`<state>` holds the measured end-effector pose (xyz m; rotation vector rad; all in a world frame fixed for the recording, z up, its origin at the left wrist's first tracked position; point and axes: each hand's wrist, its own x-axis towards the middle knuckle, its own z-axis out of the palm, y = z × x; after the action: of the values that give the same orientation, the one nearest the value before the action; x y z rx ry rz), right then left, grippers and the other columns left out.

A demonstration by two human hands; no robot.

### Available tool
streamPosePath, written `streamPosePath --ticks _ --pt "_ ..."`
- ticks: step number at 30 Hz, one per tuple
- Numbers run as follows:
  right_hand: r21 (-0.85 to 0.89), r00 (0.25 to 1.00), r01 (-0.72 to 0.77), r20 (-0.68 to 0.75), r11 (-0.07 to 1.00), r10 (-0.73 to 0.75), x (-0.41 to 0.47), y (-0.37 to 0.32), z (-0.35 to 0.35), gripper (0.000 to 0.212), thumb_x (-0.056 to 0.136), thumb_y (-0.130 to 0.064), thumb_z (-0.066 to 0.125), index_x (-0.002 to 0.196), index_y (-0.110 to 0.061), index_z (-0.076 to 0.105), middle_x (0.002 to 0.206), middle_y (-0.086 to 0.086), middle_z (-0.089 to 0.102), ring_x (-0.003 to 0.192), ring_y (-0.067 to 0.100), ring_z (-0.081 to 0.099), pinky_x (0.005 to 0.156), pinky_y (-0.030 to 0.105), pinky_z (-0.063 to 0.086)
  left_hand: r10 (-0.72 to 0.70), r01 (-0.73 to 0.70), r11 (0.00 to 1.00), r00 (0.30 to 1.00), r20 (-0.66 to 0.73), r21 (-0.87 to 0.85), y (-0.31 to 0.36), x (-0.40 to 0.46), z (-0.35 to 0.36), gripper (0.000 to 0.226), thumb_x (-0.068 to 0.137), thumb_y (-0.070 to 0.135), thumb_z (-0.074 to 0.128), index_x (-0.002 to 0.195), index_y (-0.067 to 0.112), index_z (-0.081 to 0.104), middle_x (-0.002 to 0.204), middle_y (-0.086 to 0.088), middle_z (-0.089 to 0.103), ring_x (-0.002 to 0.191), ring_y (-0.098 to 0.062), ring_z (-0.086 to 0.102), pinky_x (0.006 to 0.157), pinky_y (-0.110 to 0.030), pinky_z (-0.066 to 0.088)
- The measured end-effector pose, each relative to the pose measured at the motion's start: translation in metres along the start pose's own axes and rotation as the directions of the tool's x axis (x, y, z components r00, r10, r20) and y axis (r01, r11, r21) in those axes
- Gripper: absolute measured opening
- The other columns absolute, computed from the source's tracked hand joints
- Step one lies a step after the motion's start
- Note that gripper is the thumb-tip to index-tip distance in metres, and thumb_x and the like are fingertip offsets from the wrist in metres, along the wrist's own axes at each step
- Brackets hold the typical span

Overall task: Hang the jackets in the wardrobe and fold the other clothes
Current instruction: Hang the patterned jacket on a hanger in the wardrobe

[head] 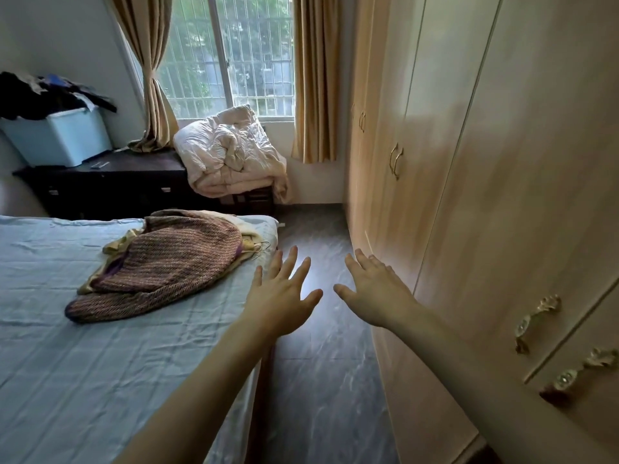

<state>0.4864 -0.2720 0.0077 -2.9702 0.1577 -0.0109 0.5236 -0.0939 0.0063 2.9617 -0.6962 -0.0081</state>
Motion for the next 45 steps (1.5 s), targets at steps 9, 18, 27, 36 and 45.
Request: streamPosePath --ticks 9,18,27,36,45 --pt "0.034 0.999 0.040 -0.014 0.999 -0.039 0.102 0.014 0.004 0.070 0.098 -0.056 0.031 0.155 -0.023 0.008 0.163 0.002 0.000 0.150 0.026 0.004 0.119 0.046 0.008 -0.038 0.039 0.999 0.997 -0.061 0.011 -0.023 0.095 0.012 0.073 0.097 0.062 0.025 0.155 0.029 -0.005 0.159 0.003 -0.027 0.145 -0.018 -0.026 0.120 -0.048 -0.004" --pt "0.017 0.996 0.074 0.045 0.997 -0.075 0.216 0.026 0.012 0.071 0.098 -0.056 0.033 0.155 -0.023 0.007 0.163 0.000 -0.004 0.150 0.025 -0.001 0.119 0.044 0.010 -0.021 0.022 0.999 0.999 -0.030 0.041 -0.075 0.223 0.008 0.072 0.098 0.060 0.026 0.156 0.026 0.000 0.161 0.002 -0.022 0.147 -0.018 -0.022 0.119 -0.049 -0.005" --pt "-0.057 0.998 0.061 -0.014 0.997 -0.061 0.367 -0.003 -0.001 0.071 0.098 -0.057 0.033 0.155 -0.024 0.005 0.163 0.000 -0.008 0.149 0.025 -0.005 0.119 0.046 0.007 0.022 -0.020 0.998 0.999 -0.036 0.062 -0.143 0.357 0.003 0.078 0.096 0.060 0.032 0.155 0.027 -0.005 0.159 0.001 -0.027 0.144 -0.020 -0.029 0.119 -0.051 -0.007" --pt "-0.051 1.000 0.014 0.005 0.999 -0.014 0.469 0.005 0.000 0.070 0.099 -0.054 0.033 0.155 -0.023 0.005 0.163 0.003 -0.007 0.149 0.027 -0.004 0.120 0.046 0.008 0.041 -0.039 0.997 0.999 -0.036 0.060 -0.182 0.454 0.008 0.083 0.095 0.059 0.039 0.155 0.027 -0.006 0.159 0.002 -0.027 0.145 -0.020 -0.028 0.117 -0.048 -0.010" --pt "-0.017 0.999 0.051 0.015 0.999 -0.051 0.578 0.039 0.007 0.072 0.098 -0.053 0.038 0.155 -0.022 0.007 0.163 0.002 0.003 0.149 0.023 0.007 0.120 0.043 0.013 0.065 -0.067 0.994 0.997 0.032 0.090 -0.187 0.566 0.013 0.078 0.096 0.054 0.041 0.156 0.027 -0.002 0.160 0.001 -0.023 0.145 -0.022 -0.026 0.119 -0.050 -0.008"
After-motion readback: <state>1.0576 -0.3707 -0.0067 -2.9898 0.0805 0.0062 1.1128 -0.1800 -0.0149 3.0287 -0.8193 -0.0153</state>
